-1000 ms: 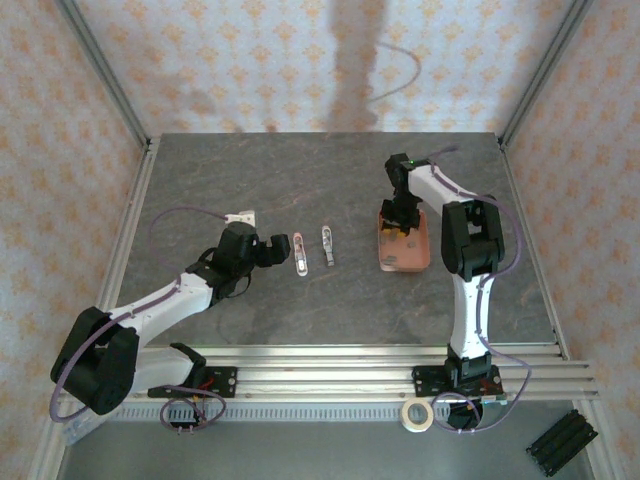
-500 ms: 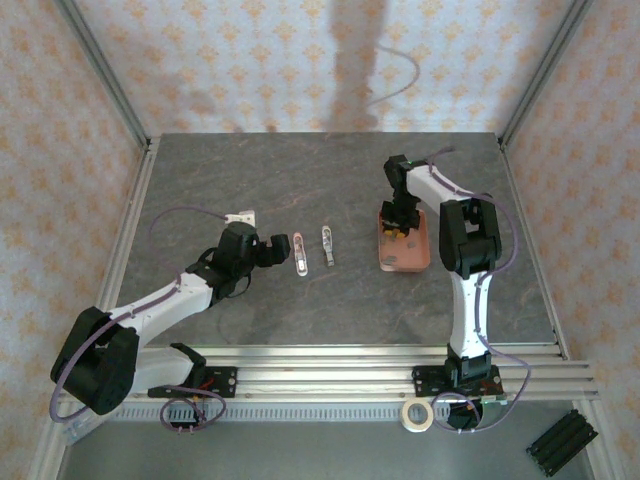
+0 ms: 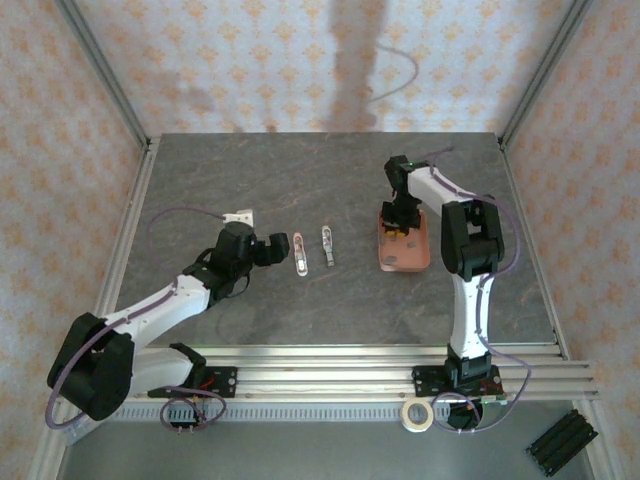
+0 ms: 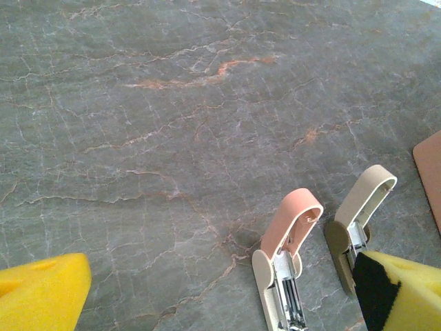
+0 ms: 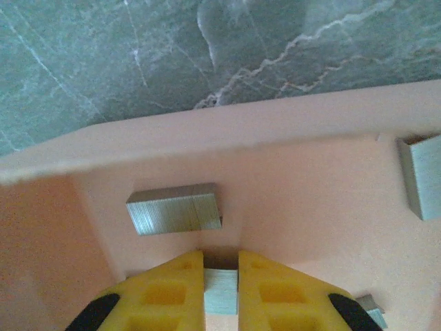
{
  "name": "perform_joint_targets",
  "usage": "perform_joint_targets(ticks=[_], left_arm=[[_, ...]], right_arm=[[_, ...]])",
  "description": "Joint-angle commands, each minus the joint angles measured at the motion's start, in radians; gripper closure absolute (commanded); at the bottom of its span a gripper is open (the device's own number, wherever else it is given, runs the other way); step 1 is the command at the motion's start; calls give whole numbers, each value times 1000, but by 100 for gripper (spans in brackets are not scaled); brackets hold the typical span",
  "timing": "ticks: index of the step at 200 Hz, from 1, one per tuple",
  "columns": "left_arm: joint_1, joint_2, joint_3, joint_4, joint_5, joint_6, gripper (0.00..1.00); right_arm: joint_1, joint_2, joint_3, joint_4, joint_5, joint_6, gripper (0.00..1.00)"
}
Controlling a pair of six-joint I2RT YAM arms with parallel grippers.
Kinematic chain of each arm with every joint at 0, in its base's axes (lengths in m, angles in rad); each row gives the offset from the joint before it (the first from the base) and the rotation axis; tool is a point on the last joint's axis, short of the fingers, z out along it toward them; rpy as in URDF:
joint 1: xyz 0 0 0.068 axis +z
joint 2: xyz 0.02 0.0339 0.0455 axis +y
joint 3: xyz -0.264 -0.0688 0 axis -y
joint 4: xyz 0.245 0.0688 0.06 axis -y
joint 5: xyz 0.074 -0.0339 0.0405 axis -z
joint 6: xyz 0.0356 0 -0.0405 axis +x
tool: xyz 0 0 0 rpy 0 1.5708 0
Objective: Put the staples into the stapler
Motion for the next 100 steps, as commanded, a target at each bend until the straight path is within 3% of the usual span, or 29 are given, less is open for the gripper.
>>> perform_joint_targets(ticks=[1, 42, 100], left_arm=[[12, -27, -11, -22, -6, -19, 2], [12, -59, -27, -22, 28, -30, 2], [12, -198, -102, -76, 33, -51, 1]], right_arm=[[-9, -120, -65, 75, 34, 14, 85], [28, -316, -176, 107, 30, 27, 85], [180, -580, -383, 192, 81, 98, 85]])
